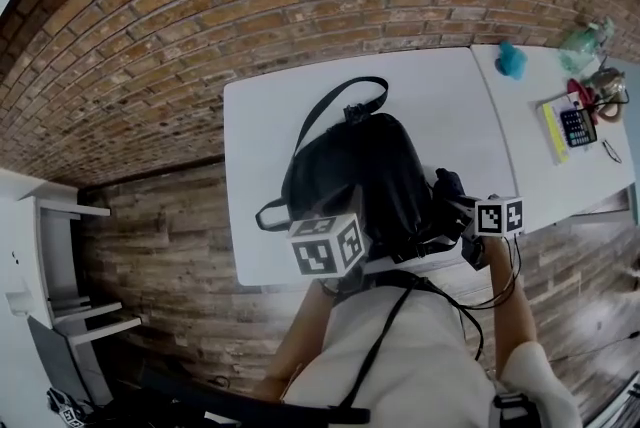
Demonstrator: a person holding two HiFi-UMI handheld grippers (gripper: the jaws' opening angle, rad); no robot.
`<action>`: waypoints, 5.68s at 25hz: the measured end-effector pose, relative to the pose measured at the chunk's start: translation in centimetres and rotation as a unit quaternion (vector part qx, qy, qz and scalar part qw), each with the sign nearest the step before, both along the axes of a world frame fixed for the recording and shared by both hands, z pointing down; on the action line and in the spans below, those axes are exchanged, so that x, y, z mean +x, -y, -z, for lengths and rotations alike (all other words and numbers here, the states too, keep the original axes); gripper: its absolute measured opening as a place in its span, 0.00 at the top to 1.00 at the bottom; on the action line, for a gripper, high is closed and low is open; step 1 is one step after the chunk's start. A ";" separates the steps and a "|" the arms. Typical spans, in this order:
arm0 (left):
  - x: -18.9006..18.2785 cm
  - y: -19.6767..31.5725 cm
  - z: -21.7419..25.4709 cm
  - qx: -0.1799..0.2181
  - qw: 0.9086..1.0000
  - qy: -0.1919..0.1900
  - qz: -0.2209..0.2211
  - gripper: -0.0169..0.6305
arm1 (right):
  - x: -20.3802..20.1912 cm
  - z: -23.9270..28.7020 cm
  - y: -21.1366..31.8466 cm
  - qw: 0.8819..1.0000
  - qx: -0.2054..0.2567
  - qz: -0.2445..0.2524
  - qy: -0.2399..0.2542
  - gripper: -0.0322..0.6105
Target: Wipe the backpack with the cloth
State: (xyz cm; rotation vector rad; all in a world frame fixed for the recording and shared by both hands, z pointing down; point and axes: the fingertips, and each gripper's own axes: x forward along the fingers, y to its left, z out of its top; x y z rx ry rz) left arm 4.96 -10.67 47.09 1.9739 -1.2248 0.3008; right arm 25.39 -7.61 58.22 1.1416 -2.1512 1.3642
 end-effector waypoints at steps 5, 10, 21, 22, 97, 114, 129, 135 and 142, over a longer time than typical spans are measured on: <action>-0.5 -0.3 0.0 -0.001 1.000 0.001 0.005 0.97 | 0.9 2.3 5.7 0.998 0.047 0.002 -0.033 0.89; -1.0 -0.2 0.0 -0.003 1.000 0.004 0.008 0.97 | -1.8 5.5 12.4 0.993 0.102 0.027 -0.046 0.89; -1.7 0.1 -0.1 -0.010 1.000 0.003 0.008 0.97 | -7.9 6.6 20.0 0.984 0.132 0.088 -0.084 0.89; -1.8 0.1 -0.1 -0.010 1.000 0.004 0.008 0.97 | -8.1 6.3 20.3 0.984 0.128 0.091 -0.087 0.89; 1.6 -1.0 -0.3 -0.009 0.999 -0.006 -0.038 0.97 | -3.3 3.1 0.7 0.998 0.057 0.022 -0.027 0.89; 1.3 -0.8 -0.5 -0.015 0.999 -0.008 -0.039 0.97 | -2.7 2.6 -3.5 1.000 0.020 0.002 -0.004 0.89; 0.4 -1.1 -0.6 -0.016 0.999 -0.011 -0.029 0.97 | -1.3 7.1 4.5 0.993 0.107 0.035 -0.047 0.89; 0.1 -1.3 -0.6 -0.016 1.000 -0.008 -0.026 0.97 | -5.5 9.8 11.8 0.980 0.168 0.081 -0.063 0.89; -0.7 -1.2 -0.7 -0.018 1.000 -0.006 -0.014 0.97 | -9.5 9.2 17.0 0.981 0.169 0.078 -0.061 0.89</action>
